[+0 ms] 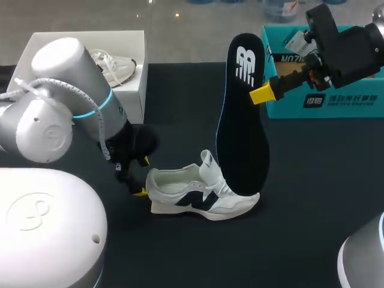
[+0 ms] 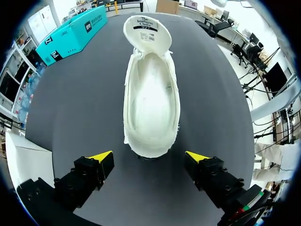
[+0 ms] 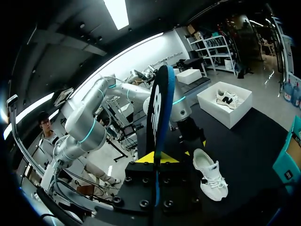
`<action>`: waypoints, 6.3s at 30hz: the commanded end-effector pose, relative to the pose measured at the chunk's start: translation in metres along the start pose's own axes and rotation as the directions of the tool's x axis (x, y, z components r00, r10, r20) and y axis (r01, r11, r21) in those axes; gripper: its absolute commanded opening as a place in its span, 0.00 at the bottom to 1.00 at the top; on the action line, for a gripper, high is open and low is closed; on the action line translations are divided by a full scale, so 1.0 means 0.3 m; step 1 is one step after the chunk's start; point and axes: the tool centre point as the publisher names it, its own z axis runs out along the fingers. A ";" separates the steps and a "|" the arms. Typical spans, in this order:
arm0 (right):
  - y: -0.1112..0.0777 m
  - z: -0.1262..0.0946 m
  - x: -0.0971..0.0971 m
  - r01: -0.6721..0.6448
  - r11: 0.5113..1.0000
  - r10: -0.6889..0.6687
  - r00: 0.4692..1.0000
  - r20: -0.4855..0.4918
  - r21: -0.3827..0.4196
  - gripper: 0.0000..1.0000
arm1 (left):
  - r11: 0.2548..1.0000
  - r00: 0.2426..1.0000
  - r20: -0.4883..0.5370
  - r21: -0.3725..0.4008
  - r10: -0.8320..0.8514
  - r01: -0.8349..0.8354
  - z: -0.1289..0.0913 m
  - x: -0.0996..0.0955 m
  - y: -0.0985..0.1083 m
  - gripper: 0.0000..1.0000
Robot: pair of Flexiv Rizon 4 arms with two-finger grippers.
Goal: Take the shoe out of the shoebox, open the shoe tongue, remove and reinsert the insole, then place the shoe into the shoebox
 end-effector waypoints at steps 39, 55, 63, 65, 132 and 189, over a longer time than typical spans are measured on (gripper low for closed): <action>0.003 0.005 -0.004 -0.001 1.000 0.001 1.000 -0.001 0.003 0.00 | 0.962 0.999 0.049 -0.272 0.000 0.014 -0.016 0.015 -0.061 1.00; 0.003 0.005 -0.004 -0.001 1.000 0.001 1.000 -0.001 0.003 0.00 | 0.973 0.999 0.045 -0.229 0.014 -0.003 -0.049 -0.036 -0.163 1.00; 0.003 0.005 -0.004 -0.001 1.000 0.001 1.000 -0.001 0.003 0.00 | 0.975 0.999 0.006 -0.217 0.045 -0.043 0.016 -0.094 -0.279 1.00; 0.003 0.005 -0.004 -0.001 1.000 0.001 1.000 -0.001 0.003 0.00 | 0.977 0.999 0.007 -0.210 0.047 -0.045 0.037 -0.103 -0.309 1.00; 0.003 0.005 -0.004 -0.001 1.000 0.001 1.000 -0.001 0.003 0.00 | 0.402 0.341 -0.537 -0.005 0.771 -0.916 0.009 -0.196 -0.418 0.00; 0.003 0.005 -0.004 -0.001 1.000 0.001 1.000 -0.001 0.003 0.00 | -0.095 -0.165 -0.452 0.172 0.877 -0.981 0.126 -0.222 -0.617 0.00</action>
